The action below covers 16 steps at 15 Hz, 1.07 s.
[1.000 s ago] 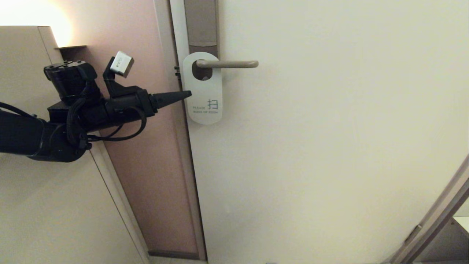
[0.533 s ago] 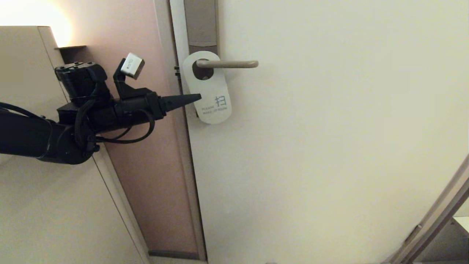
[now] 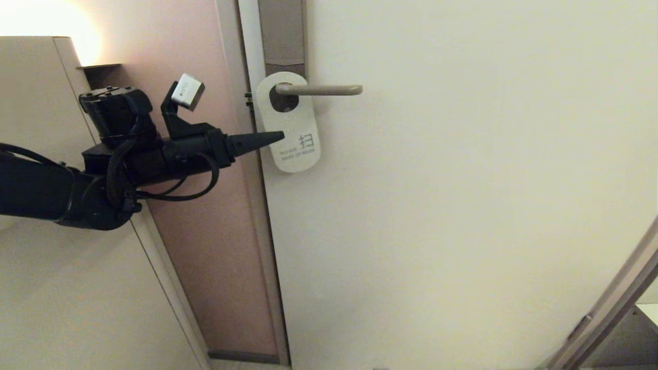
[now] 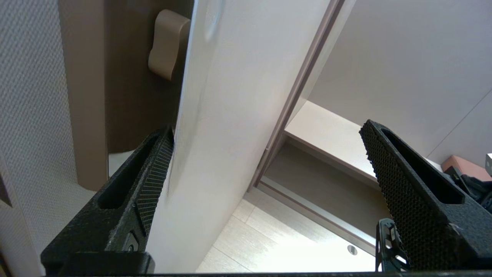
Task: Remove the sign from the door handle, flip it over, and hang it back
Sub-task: Take down the sign
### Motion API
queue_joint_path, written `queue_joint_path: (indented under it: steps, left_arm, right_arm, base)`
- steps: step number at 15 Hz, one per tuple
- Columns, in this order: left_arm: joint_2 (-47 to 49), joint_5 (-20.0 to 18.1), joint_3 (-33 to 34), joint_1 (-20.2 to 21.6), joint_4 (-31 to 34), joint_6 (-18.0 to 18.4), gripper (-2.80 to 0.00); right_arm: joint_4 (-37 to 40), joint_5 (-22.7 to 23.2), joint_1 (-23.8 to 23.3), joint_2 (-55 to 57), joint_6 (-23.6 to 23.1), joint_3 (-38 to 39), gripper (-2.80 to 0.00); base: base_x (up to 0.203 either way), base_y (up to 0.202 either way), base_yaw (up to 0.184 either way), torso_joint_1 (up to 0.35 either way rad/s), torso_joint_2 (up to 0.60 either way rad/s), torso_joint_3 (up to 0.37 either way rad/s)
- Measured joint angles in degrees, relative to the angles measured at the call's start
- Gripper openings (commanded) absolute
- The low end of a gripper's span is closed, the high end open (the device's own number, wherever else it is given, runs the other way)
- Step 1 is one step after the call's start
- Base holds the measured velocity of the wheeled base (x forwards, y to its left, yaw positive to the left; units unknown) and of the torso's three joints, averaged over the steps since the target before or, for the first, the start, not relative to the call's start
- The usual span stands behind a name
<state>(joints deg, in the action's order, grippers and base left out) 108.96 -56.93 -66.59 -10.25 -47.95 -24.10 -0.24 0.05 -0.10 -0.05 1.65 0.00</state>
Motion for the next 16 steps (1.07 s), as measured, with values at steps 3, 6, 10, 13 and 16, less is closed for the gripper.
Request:
queue_joint_path:
  steps: [3,6,10,13,16]
  left_arm:
    - [0.0,0.0,-0.9,-0.9,-0.3,0.0,0.0]
    - [0.0,0.1,-2.9,-1.8,-0.3,-0.1,0.0]
    - [0.0,0.2,-4.0,-2.4,-0.3,0.0,0.0]
    - [1.4,0.5,-4.4,-2.5,-2.1,0.6,0.0]
    - [3.1,2.0,-4.6,-2.9,-3.9,0.6,0.0]
  right_arm:
    - [0.0,0.0,0.0,0.0,0.0,0.0,-2.8]
    - [0.0,0.0,0.0,0.0,0.0,0.0,-2.8]
    - [0.0,0.0,0.0,0.0,0.0,0.0,-2.8]
    - [0.0,0.0,0.0,0.0,0.0,0.0,-2.8]
    - [0.0,0.0,0.0,0.0,0.0,0.0,-2.8]
  base:
    - [0.0,0.0,0.0,0.0,0.0,0.0]
    - [0.0,0.0,0.0,0.0,0.0,0.0]
    - [0.0,0.0,0.0,0.0,0.0,0.0]
    - [0.0,0.0,0.0,0.0,0.0,0.0]
    - [0.0,0.0,0.0,0.0,0.0,0.0]
